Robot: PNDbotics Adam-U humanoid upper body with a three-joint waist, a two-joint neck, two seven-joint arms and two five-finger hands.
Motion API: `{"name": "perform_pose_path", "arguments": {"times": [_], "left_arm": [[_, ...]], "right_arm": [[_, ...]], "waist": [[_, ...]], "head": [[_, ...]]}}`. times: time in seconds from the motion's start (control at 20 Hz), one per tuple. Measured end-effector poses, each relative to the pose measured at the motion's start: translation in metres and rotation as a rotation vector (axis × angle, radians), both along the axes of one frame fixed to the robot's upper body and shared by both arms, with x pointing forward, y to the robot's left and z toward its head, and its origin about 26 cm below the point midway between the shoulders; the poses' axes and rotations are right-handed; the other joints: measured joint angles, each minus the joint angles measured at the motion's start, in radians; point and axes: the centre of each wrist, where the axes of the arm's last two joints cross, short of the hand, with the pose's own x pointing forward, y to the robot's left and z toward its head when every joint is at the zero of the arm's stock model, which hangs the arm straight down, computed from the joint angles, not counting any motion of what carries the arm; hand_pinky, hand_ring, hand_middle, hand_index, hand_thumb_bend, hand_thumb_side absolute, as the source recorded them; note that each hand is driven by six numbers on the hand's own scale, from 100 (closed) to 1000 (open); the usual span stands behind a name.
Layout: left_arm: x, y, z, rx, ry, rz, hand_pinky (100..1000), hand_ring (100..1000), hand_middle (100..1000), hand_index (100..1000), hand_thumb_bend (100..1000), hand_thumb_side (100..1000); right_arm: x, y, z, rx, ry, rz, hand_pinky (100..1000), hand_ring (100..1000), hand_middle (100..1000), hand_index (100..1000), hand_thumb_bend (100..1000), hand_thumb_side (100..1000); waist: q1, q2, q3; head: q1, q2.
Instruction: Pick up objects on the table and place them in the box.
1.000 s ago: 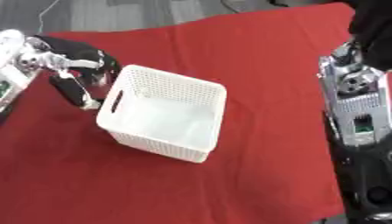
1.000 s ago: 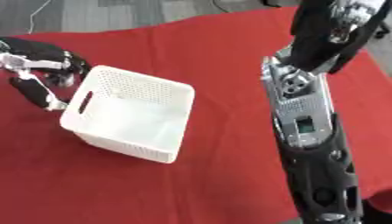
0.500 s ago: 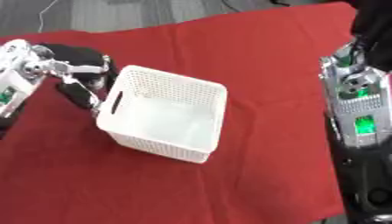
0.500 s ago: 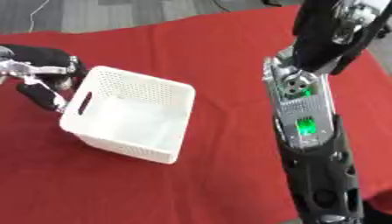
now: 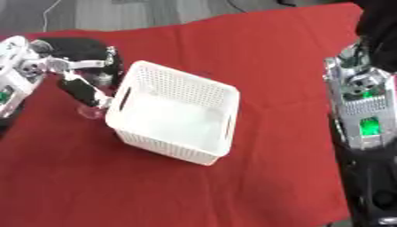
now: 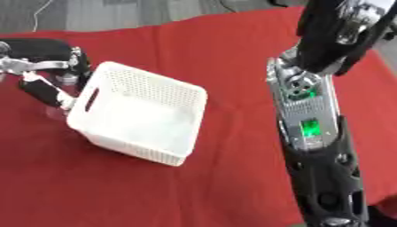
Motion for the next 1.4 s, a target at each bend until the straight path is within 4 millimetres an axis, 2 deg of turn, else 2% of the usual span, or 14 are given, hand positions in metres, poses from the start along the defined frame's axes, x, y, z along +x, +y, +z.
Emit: {"name": "perform_pose_path", "arguments": {"times": [0.25,0.65,0.7,0.8,1.1,1.4], "left_arm": [[-0.004,0.0,0.021,0.01,-0.077,0.005,100,100,100,100,100,504],[-0.01,-0.008,0.041,-0.035,-0.125,-0.014,100,100,100,100,100,512],[-0.01,-0.009,0.044,-0.041,-0.129,-0.018,100,100,100,100,100,542],[-0.011,-0.012,0.048,-0.058,-0.135,-0.025,100,100,100,100,100,518],[-0.013,-0.019,0.055,-0.136,-0.131,-0.06,100,100,100,100,100,530],[-0.012,-0.031,0.047,-0.218,-0.088,-0.111,100,100,100,100,100,531]], "right_arm": [[0.0,-0.002,-0.002,-0.002,0.008,-0.008,708,694,679,713,100,1000],[0.0,-0.003,-0.003,-0.005,0.012,-0.013,708,694,680,713,100,1000],[0.0,-0.003,-0.003,-0.005,0.012,-0.013,708,694,680,713,100,1000],[0.0,-0.003,-0.003,-0.005,0.012,-0.013,708,694,680,713,100,1000],[0.0,-0.003,-0.004,-0.008,0.01,-0.012,708,694,680,713,100,1000],[0.0,-0.002,-0.004,-0.012,0.008,-0.009,708,694,680,713,100,1000]], "waist": [[0.004,-0.007,0.009],[0.007,-0.014,0.013],[0.009,-0.015,0.013],[0.01,-0.015,0.013],[0.011,-0.017,0.006],[0.012,-0.017,-0.004]], "head": [[0.0,0.0],[-0.001,0.0],[-0.001,0.0],[-0.001,0.0],[-0.001,0.0],[-0.001,0.0]]}}
